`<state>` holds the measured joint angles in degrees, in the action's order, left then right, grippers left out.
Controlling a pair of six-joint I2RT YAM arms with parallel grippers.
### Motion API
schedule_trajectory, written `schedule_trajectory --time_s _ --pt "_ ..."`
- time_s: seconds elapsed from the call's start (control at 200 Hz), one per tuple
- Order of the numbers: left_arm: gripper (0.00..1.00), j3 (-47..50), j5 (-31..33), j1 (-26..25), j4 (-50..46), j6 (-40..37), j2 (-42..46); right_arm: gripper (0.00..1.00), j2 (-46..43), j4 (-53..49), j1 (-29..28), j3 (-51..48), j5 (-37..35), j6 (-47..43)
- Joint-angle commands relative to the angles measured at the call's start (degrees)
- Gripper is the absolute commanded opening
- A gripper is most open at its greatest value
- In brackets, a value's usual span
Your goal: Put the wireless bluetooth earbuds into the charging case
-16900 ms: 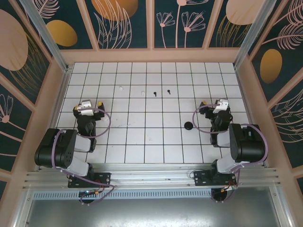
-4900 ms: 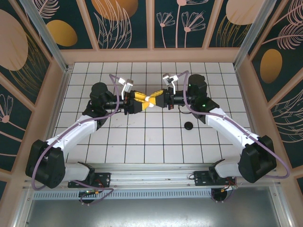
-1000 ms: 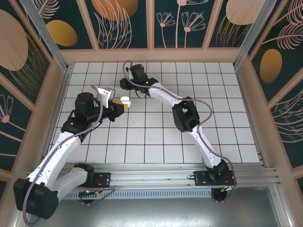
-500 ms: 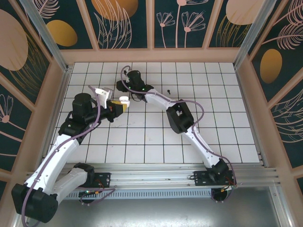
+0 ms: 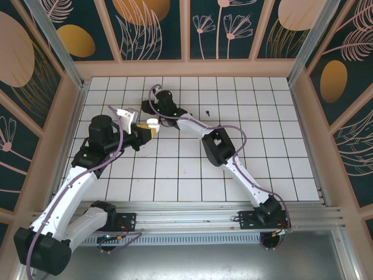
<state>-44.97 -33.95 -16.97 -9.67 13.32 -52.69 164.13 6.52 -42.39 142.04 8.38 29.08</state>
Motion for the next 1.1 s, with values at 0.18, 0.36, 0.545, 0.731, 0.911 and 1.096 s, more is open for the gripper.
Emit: schedule_trajectory --time_s 0.18,0.36,0.545,0.731,0.911,1.096 --pt "0.11 0.9 -0.4 0.3 1.1 -0.4 0.7 0.44 1.6 1.1 -0.6 2.5 0.4 2.3" --pt "0.11 0.9 0.1 0.3 1.0 -0.4 1.1 0.33 1.3 -3.1 -1.0 2.5 3.7 2.8" --pt "0.11 1.4 0.5 0.3 0.9 -0.1 1.8 0.24 -0.1 -5.6 -1.3 0.7 6.2 1.1" --pt "0.11 1.8 1.4 0.3 0.5 0.3 3.0 0.24 -2.4 -7.6 -1.9 -2.2 8.1 -1.5" --pt "0.12 2.4 1.7 0.3 0.5 1.3 4.1 0.23 -4.7 -10.5 -2.8 -5.2 8.6 -4.3" --pt "0.12 3.0 2.4 0.3 0.3 2.1 5.4 0.21 -6.9 -13.7 -3.1 -7.7 9.7 -5.7"
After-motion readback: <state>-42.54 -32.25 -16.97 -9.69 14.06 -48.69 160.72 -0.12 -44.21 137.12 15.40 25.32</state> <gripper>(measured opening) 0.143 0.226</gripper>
